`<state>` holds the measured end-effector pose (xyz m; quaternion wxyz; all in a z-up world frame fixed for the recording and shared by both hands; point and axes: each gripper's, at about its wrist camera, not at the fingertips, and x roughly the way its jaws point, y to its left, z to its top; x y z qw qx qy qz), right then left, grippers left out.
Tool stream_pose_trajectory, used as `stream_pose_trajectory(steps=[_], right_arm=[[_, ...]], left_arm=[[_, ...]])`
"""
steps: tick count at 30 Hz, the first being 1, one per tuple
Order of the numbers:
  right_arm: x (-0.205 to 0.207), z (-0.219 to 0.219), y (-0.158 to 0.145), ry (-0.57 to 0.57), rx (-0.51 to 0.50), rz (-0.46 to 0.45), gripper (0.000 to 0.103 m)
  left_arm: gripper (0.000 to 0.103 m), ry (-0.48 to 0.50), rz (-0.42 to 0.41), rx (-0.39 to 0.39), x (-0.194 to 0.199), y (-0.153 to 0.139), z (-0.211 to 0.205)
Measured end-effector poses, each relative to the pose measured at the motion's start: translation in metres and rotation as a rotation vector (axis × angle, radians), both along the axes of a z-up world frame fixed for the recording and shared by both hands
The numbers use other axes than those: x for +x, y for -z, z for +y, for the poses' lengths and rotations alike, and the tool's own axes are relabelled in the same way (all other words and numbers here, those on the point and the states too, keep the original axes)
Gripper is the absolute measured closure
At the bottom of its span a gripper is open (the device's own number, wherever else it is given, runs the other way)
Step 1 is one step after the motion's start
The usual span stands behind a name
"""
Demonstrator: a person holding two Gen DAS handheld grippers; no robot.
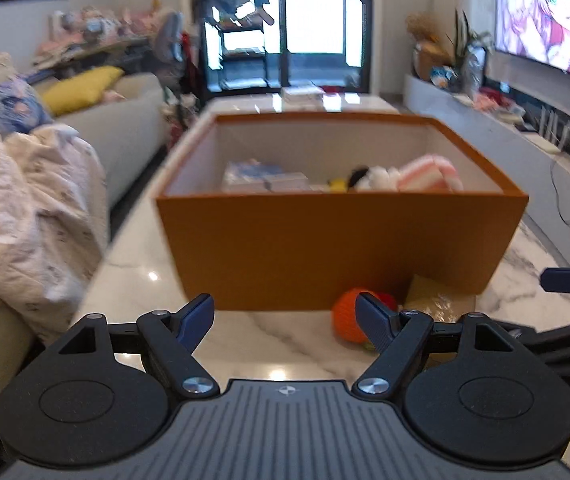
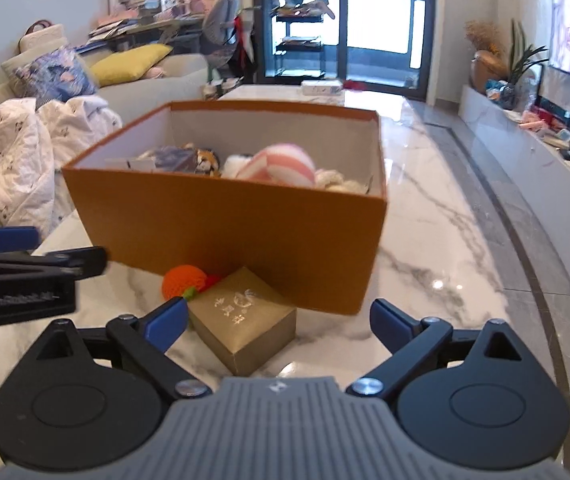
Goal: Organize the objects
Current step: 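Move the left tool to the orange crocheted fruit while the right tool approaches the gold gift box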
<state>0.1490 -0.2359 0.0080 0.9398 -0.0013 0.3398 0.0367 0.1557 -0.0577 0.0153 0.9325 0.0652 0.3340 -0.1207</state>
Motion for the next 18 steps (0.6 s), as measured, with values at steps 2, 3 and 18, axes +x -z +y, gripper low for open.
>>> stream_pose_trajectory(steps=[2, 3, 18], right_arm=[[0.002, 0.002, 0.003, -0.01, -0.027, 0.011, 0.006], [0.003, 0.003, 0.003, -0.017, -0.04, 0.016, 0.006], [0.014, -0.005, 0.009, -0.099, -0.089, 0.038, 0.005]], left_arm=[[0.011, 0.023, 0.0, -0.017, 0.004, 0.006, -0.004], [0.011, 0.026, 0.013, -0.028, 0.008, 0.008, -0.006], [0.002, 0.015, 0.119, -0.047, 0.039, 0.032, -0.024]])
